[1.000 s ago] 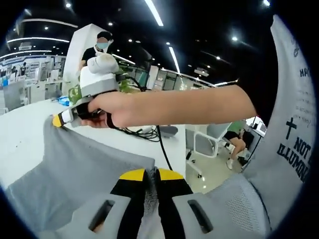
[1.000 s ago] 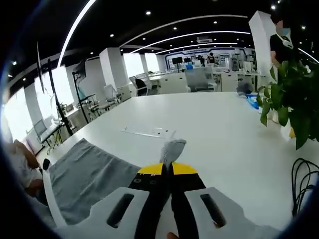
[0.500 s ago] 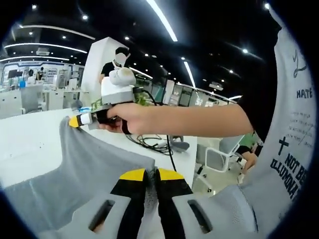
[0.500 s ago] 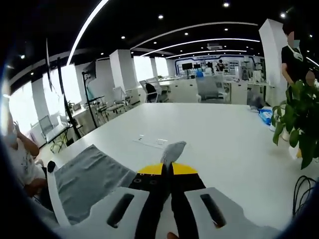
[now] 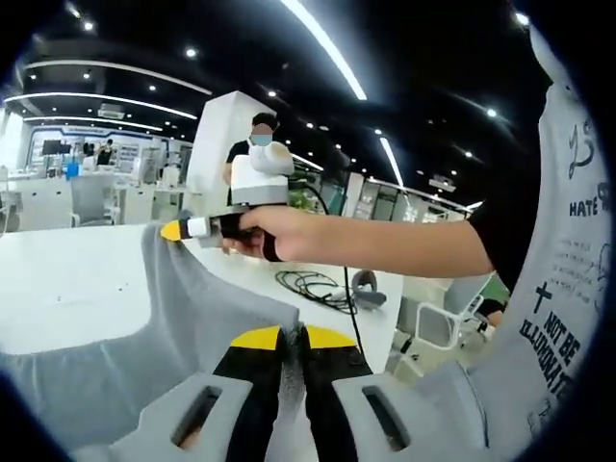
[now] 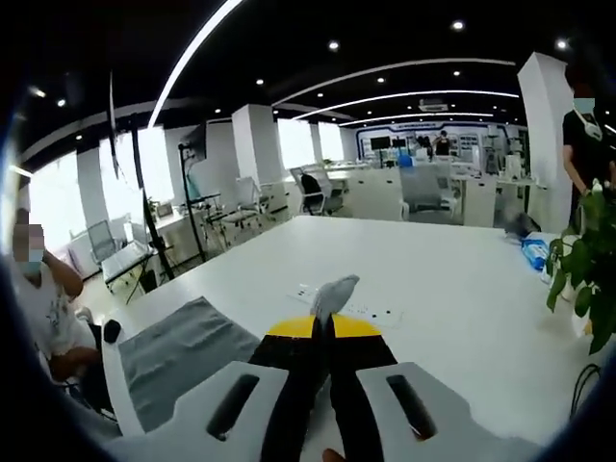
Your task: Fold the towel on the table until its edges align and the towel forms a compact rectangular stack.
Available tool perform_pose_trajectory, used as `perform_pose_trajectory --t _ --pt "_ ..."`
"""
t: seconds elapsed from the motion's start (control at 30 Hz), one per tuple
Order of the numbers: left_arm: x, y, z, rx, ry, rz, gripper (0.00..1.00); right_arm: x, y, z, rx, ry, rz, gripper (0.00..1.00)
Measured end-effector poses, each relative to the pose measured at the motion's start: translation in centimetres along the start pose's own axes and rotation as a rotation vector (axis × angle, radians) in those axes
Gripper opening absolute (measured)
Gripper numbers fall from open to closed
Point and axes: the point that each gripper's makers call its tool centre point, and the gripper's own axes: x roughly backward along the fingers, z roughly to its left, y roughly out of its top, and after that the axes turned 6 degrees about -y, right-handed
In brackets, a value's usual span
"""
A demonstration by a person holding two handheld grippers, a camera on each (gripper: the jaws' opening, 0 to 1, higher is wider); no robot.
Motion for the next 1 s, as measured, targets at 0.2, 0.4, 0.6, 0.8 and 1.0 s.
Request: perform_pose_trajectory --t 0.2,0.4,0.6,0.8,1.0 --pt "2.8 0.7 1.3 0.010 0.031 -0.021 0.08 -0.5 1.2 2.6 0.029 0.023 -0.013 0.01" --pt "4.9 1.4 1.8 -0.002 0.057 -0.041 0.08 -0.9 2.8 4.3 0.049 0.036 -0.027 0.01" --pt "6.9 1.8 2.7 0.009 0.087 -0.072 0.08 -0.9 3.5 6.0 0.067 0.051 -0.037 0.01" --pt "9.0 1.7 3.9 0.024 0.125 -0.087 0.08 -1.6 3.9 8.3 0.075 0.069 -0.044 0.01" --pt "11.3 1.8 4.9 0.024 0.159 -0.106 0.08 -2.6 4.8 10.6 0.081 0.090 -0.052 0.01"
